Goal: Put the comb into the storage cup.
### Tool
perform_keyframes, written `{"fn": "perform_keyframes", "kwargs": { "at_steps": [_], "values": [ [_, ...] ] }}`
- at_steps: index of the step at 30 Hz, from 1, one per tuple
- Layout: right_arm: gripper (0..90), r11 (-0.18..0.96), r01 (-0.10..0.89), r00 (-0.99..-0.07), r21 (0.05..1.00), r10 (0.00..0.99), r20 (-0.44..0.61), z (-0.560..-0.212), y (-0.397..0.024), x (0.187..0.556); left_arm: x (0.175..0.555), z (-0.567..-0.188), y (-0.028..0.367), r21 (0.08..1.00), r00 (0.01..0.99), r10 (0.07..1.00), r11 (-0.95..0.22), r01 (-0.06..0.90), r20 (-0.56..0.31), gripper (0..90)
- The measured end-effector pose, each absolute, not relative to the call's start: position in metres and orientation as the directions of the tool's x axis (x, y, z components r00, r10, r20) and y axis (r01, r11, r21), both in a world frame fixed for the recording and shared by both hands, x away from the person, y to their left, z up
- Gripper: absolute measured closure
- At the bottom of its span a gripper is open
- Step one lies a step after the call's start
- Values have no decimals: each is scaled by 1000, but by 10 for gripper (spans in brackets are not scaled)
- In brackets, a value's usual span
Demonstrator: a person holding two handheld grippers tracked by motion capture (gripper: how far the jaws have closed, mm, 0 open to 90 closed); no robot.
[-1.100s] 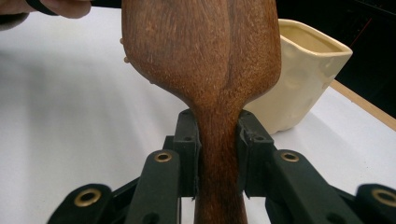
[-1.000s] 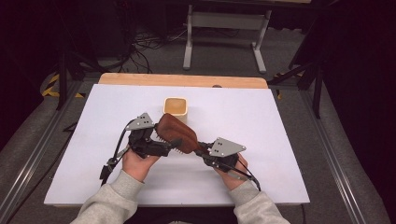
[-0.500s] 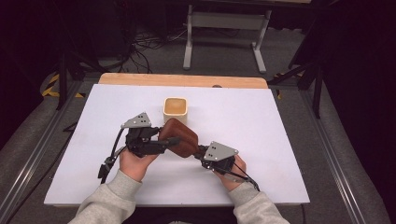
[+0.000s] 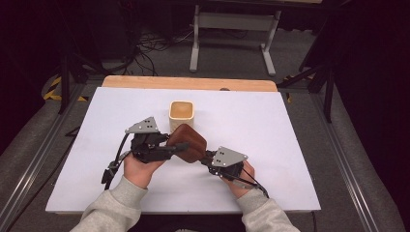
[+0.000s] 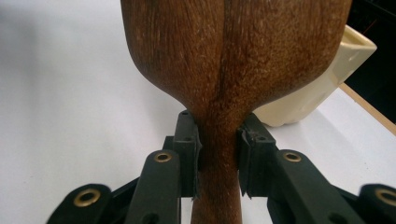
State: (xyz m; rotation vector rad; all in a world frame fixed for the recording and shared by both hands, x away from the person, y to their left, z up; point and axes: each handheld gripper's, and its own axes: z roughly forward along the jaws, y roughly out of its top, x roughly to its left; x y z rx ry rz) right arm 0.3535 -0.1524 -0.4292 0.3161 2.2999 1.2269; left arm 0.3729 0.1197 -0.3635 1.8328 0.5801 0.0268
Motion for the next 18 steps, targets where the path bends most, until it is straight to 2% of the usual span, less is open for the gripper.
{"fn": "perform_keyframes", "kwargs": {
  "at_steps": [8, 14, 18],
  "values": [
    [702, 540, -65, -848, 840, 414, -331, -424, -154, 351, 371, -354, 120, 910, 887, 386, -217, 354, -254, 578],
    [536, 517, -89, -848, 851, 409, -337, -418, -156, 347, 371, -338, 122, 918, 893, 394, -227, 325, -219, 581],
    [404, 483, -77, -858, 872, 414, -304, -415, -158, 347, 371, -325, 123, 924, 896, 405, -242, 295, -180, 578]
  ]
}}
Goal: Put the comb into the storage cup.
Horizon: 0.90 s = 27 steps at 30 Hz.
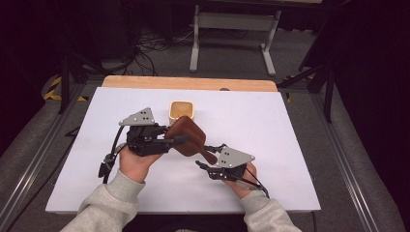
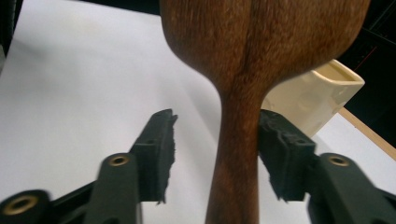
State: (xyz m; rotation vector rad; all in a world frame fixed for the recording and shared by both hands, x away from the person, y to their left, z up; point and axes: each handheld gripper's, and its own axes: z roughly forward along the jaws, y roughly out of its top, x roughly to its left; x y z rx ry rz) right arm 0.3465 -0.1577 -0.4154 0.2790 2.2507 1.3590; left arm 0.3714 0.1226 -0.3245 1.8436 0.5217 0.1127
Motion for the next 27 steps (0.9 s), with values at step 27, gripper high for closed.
{"fn": "perform_keyframes", "kwargs": {
  "at_steps": [27],
  "values": [
    [48, 372, 56, -875, 926, 465, -134, -409, -181, 359, 387, -253, 141, 929, 871, 487, -289, 230, -64, 572]
  ]
}}
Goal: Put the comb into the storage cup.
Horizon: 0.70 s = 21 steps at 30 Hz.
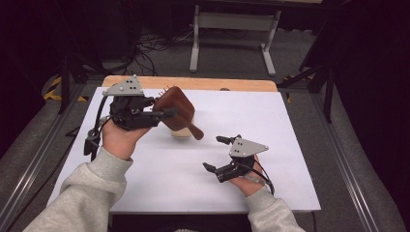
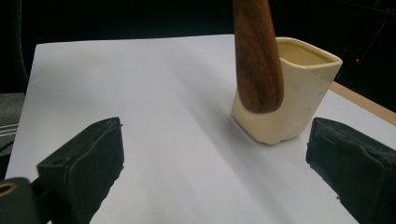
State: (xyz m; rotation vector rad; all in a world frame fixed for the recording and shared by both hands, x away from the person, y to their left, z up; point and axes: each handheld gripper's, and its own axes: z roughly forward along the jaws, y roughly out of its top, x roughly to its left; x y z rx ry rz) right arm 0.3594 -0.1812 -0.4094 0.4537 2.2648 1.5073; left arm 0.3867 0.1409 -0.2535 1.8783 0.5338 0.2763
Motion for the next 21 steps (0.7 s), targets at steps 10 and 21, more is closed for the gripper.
{"fn": "perform_keyframes", "kwargs": {
  "at_steps": [10, 21],
  "values": [
    [49, 367, 66, -871, 928, 475, -126, -410, -185, 361, 394, -240, 142, 928, 854, 520, -307, 211, -22, 570],
    [51, 372, 73, -872, 925, 474, -122, -411, -184, 362, 405, -232, 147, 931, 820, 572, -294, 214, -8, 568]
  ]
}}
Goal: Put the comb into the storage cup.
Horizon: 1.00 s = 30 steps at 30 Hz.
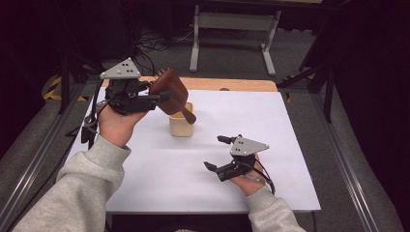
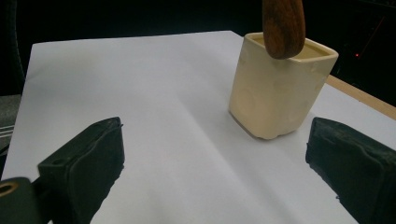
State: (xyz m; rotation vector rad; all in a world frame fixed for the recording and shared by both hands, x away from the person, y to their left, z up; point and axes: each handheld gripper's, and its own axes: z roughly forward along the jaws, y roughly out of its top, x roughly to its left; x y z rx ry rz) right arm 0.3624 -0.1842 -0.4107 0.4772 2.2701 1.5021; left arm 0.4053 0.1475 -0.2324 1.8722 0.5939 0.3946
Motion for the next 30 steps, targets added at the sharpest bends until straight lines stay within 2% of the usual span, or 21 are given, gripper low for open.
{"fn": "perform_keyframes", "kwargs": {
  "at_steps": [30],
  "values": [
    [55, 371, 75, -871, 926, 476, -120, -411, -186, 362, 438, -239, 150, 933, 740, 672, -266, 243, -1, 561]
  ]
}}
